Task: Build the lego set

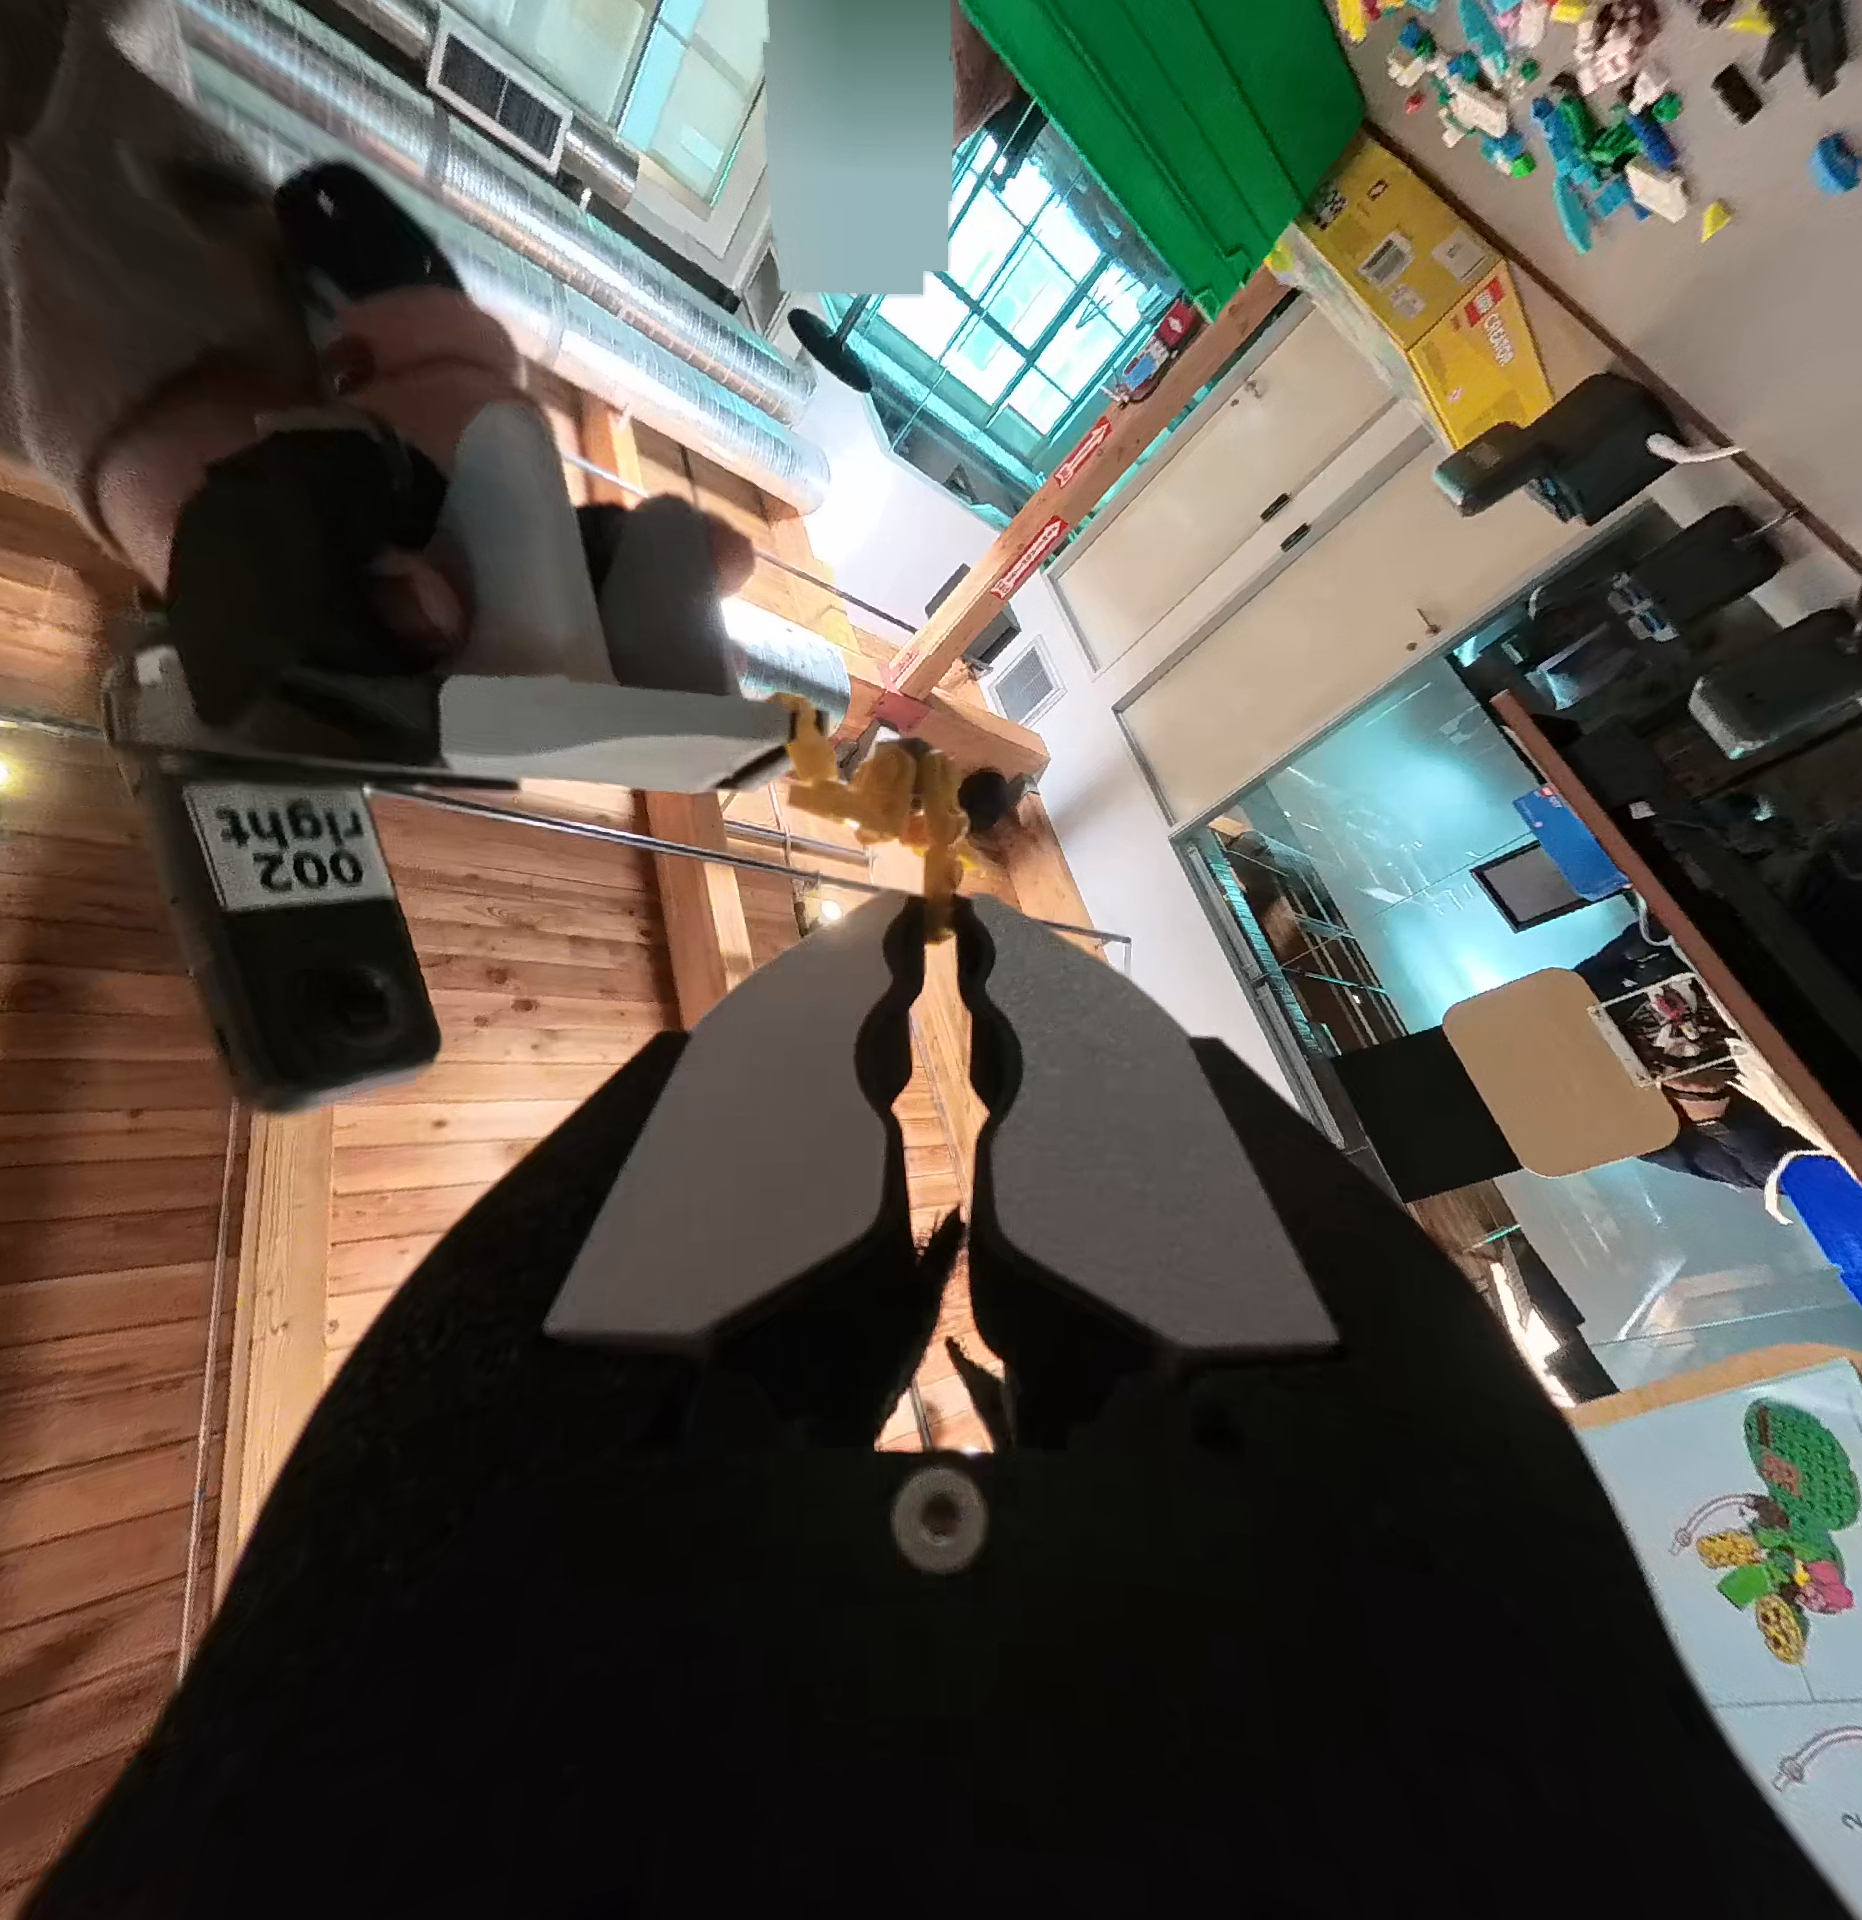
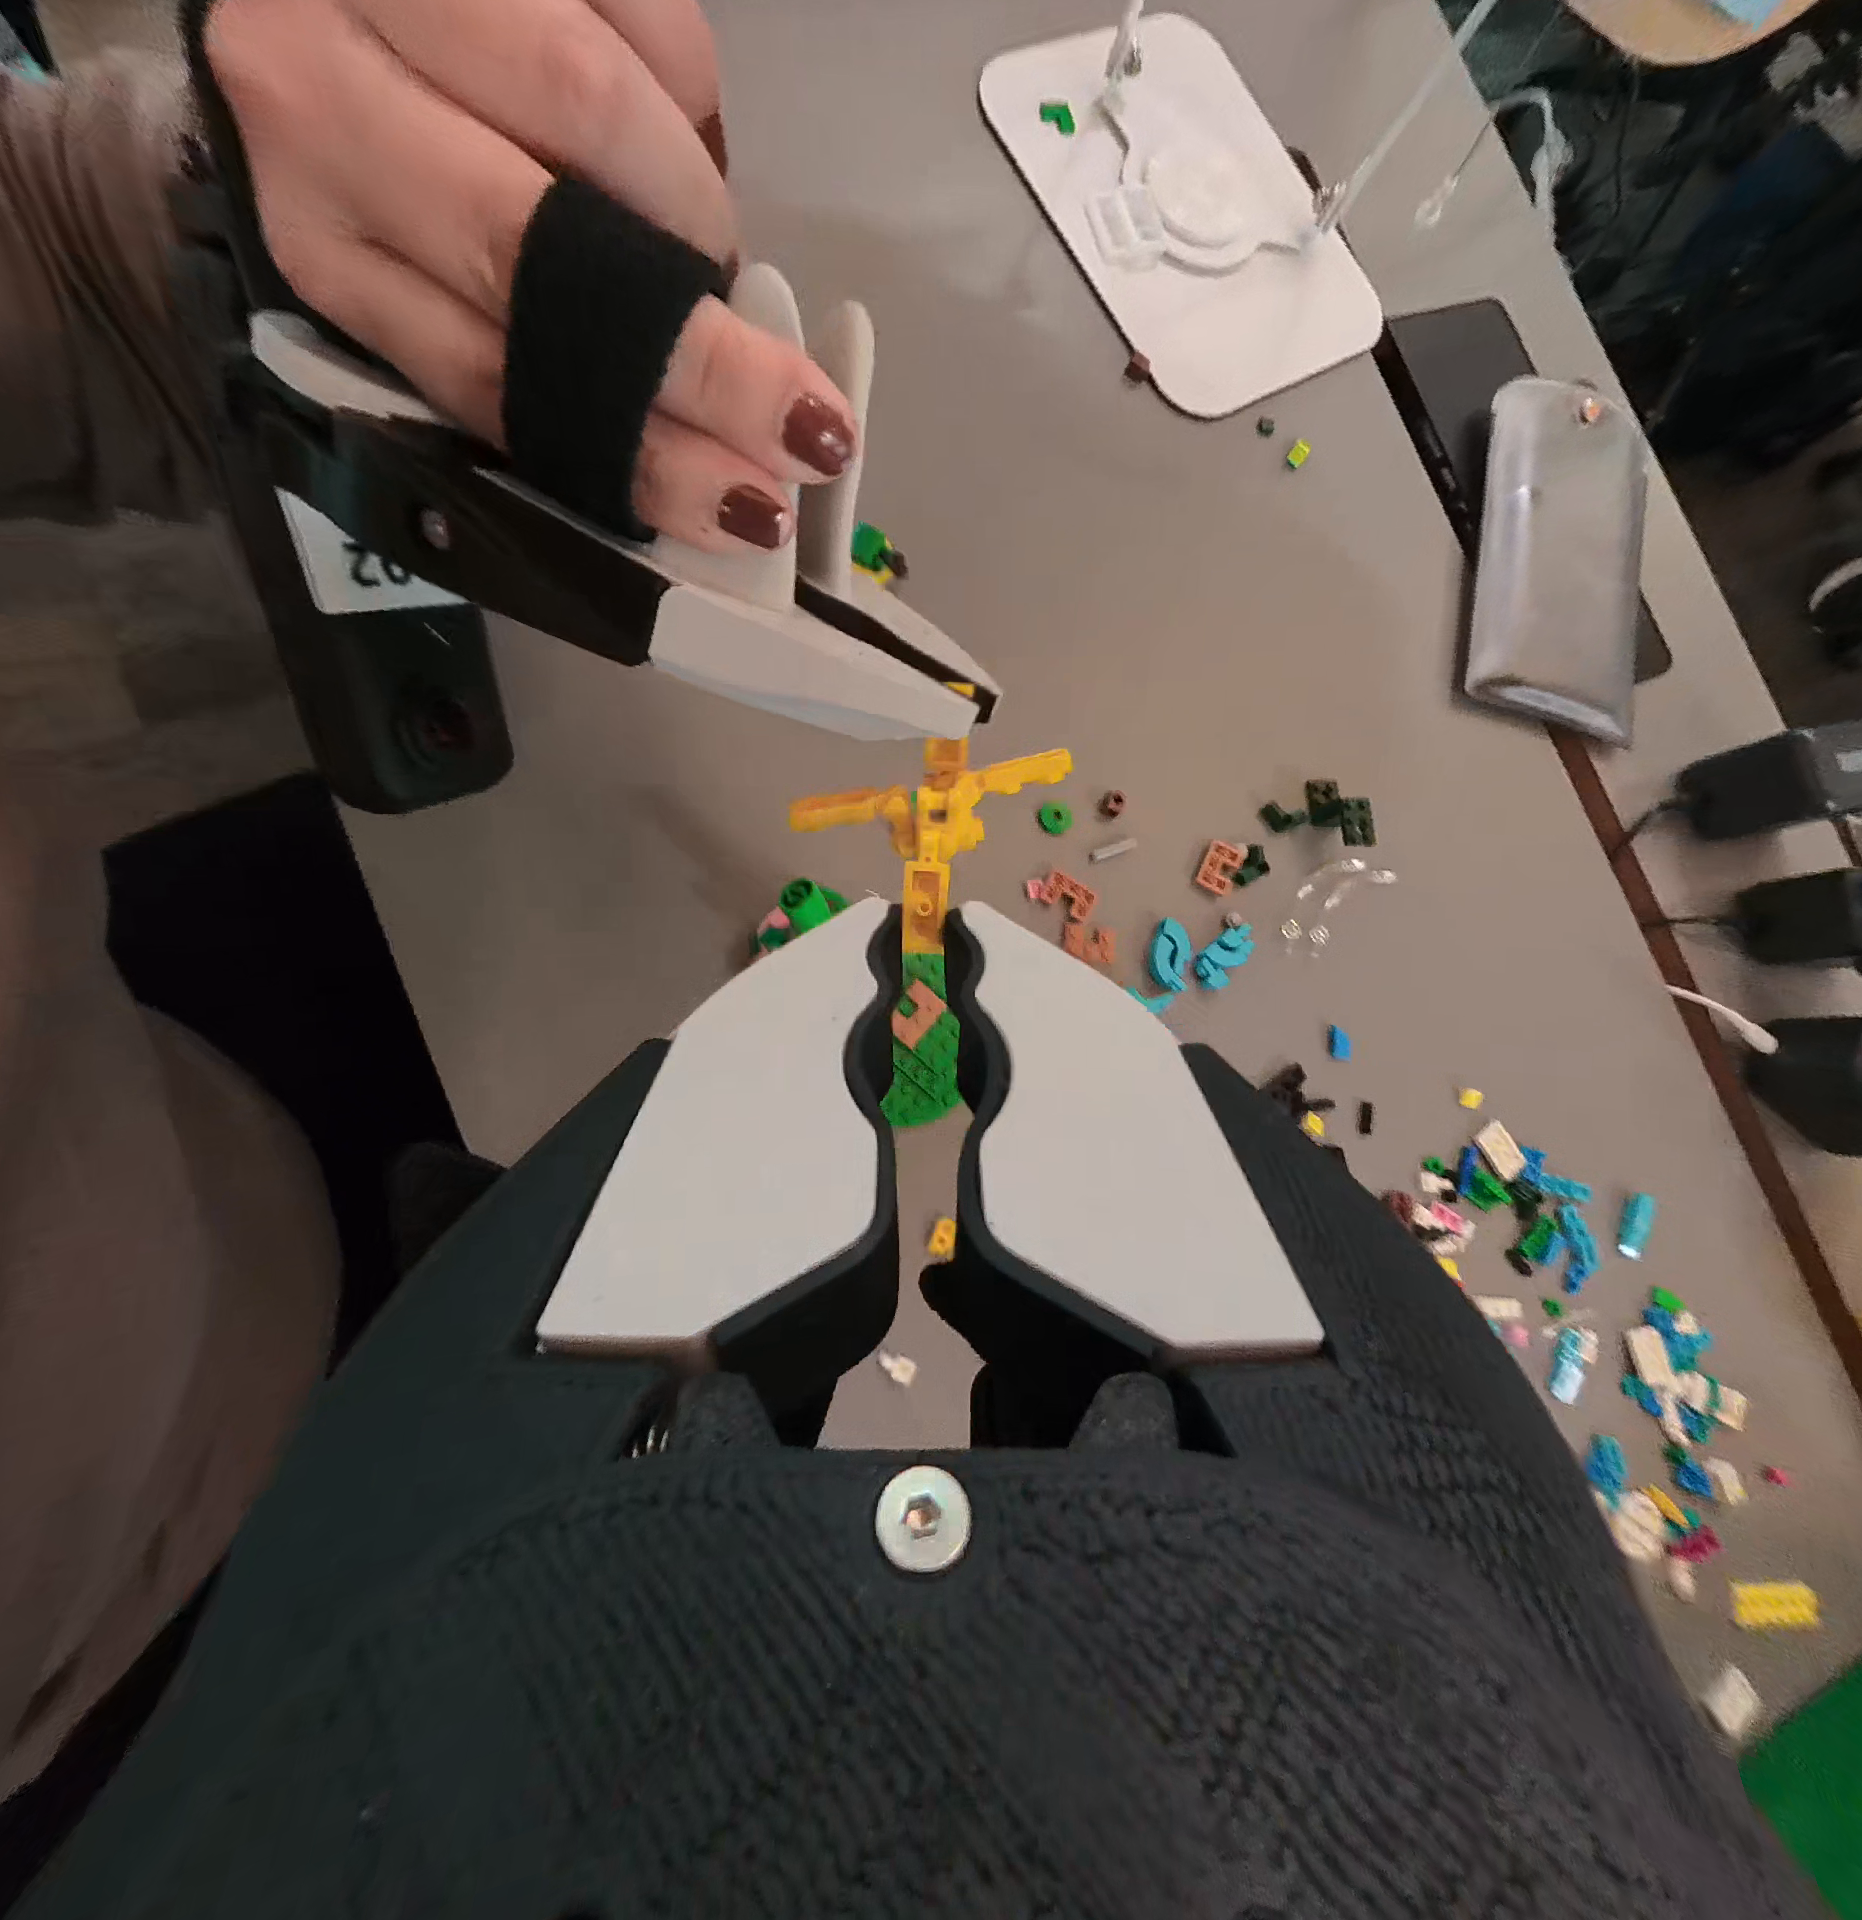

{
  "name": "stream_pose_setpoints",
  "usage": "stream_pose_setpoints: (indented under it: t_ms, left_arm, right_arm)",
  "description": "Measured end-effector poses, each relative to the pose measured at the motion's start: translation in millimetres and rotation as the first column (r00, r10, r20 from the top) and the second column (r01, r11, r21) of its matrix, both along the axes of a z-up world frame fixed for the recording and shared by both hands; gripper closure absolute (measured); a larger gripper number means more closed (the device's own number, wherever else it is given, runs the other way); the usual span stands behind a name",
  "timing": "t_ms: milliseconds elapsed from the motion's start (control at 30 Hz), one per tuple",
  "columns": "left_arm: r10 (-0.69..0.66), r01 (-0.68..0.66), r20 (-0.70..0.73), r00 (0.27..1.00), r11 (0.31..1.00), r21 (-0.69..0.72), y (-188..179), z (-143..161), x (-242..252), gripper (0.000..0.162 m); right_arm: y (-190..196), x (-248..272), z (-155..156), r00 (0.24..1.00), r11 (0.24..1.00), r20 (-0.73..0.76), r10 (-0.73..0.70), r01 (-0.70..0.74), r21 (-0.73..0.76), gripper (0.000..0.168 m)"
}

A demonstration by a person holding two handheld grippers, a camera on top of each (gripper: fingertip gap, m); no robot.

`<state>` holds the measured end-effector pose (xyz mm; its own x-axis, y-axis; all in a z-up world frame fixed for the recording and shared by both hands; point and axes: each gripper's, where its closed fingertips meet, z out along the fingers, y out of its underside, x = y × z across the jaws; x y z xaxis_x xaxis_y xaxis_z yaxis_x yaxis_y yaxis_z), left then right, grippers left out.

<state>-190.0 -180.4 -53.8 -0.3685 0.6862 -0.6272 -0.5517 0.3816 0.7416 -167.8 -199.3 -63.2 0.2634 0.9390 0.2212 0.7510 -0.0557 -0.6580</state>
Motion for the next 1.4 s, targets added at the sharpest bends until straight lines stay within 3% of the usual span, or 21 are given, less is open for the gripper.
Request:
stream_pose_setpoints:
  t_ms: [300,867,1400]
  left_arm:
    - [0.006,-0.010,-0.068,0.998,0.998,-0.061,-0.2,-20.8,10.9,0.157]
    - [0.053,-0.062,-0.109,0.993,0.995,-0.080,4.9,-31.5,11.0,0.157]
    - [0.116,-0.125,-0.089,0.989,0.986,-0.107,12.0,-30.5,6.6,0.157]
  right_arm:
    - [4.0,11.7,-18.7,0.957,0.989,0.289,0.023,0.021,-0.149,0.163]
    - [5.7,6.6,-30.8,0.925,0.969,0.377,0.054,0.043,-0.245,0.163]
    - [12.4,-1.5,-27.8,0.950,0.965,0.312,-0.013,0.094,-0.245,0.163]
